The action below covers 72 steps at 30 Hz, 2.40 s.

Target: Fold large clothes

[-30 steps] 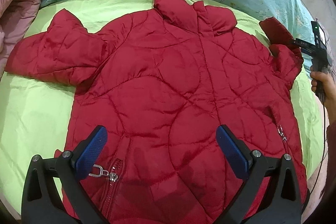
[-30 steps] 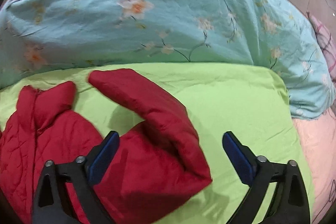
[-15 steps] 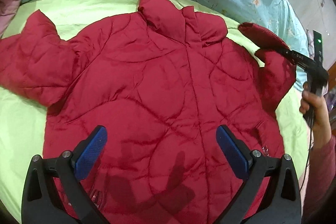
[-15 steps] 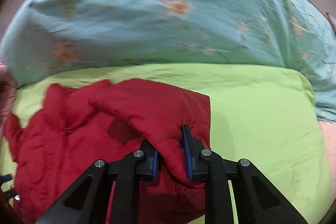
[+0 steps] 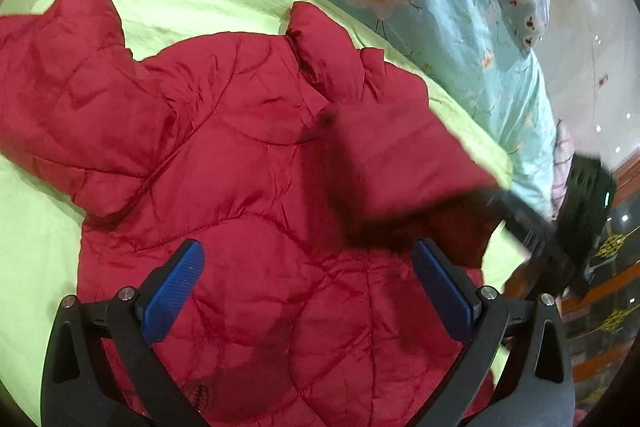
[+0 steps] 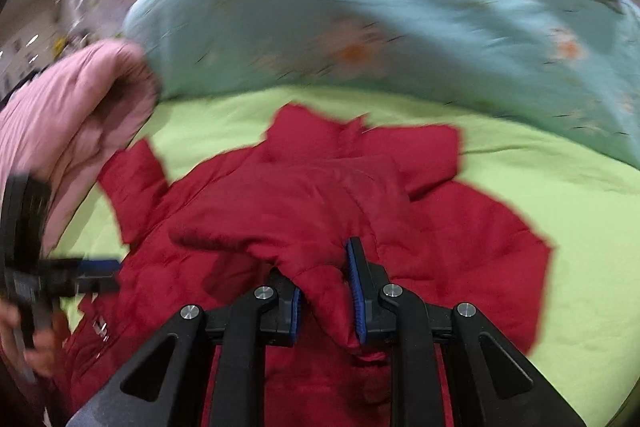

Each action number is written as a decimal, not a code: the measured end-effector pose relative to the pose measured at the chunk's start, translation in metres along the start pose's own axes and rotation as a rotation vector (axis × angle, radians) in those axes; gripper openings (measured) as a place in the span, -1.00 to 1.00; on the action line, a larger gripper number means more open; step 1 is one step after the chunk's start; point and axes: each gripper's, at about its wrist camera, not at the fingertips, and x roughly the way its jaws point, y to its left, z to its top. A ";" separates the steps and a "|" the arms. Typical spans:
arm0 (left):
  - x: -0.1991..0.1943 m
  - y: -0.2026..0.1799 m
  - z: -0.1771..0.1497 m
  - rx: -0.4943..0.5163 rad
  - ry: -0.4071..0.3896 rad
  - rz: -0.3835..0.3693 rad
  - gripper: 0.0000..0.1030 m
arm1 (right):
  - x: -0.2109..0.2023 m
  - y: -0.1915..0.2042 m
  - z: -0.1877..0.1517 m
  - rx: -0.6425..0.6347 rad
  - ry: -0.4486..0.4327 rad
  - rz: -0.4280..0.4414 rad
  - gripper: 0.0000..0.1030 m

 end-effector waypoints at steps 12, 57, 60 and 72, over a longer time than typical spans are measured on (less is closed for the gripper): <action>0.029 0.039 -0.003 -0.183 0.078 -0.218 1.00 | 0.040 0.068 -0.039 -0.096 0.097 0.071 -0.53; 0.049 0.033 0.021 0.190 0.023 0.126 -0.69 | 0.029 -0.170 -0.046 0.481 0.092 -0.242 0.28; 0.052 0.031 0.023 0.194 0.028 0.134 -0.67 | 0.031 -0.182 -0.058 0.544 0.064 -0.201 0.33; 0.054 0.032 0.024 0.188 0.026 0.130 -0.64 | -0.003 -0.077 -0.053 0.215 0.072 -0.212 0.25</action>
